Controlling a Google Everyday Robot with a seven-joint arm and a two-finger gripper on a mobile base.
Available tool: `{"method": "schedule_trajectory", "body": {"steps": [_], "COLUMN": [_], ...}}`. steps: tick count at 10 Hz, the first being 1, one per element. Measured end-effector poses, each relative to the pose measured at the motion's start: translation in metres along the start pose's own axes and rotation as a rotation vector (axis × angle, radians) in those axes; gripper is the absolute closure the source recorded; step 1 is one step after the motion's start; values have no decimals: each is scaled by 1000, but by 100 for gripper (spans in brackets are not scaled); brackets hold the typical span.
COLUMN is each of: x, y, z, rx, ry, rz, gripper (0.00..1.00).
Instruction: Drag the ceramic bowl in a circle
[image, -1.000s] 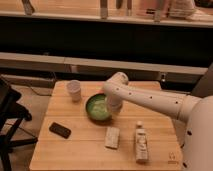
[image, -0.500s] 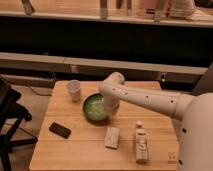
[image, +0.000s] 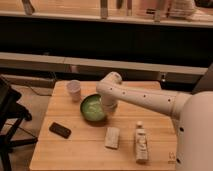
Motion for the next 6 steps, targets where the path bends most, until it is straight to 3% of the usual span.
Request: {"method": "schedule_trajectory", "body": {"steps": [3, 6], "x": [-15, -6], "y": [-19, -11], "z": [-1, -3], "rx": [4, 3], "ry": [-4, -2], "rz": [-5, -5], "gripper": [99, 99]}}
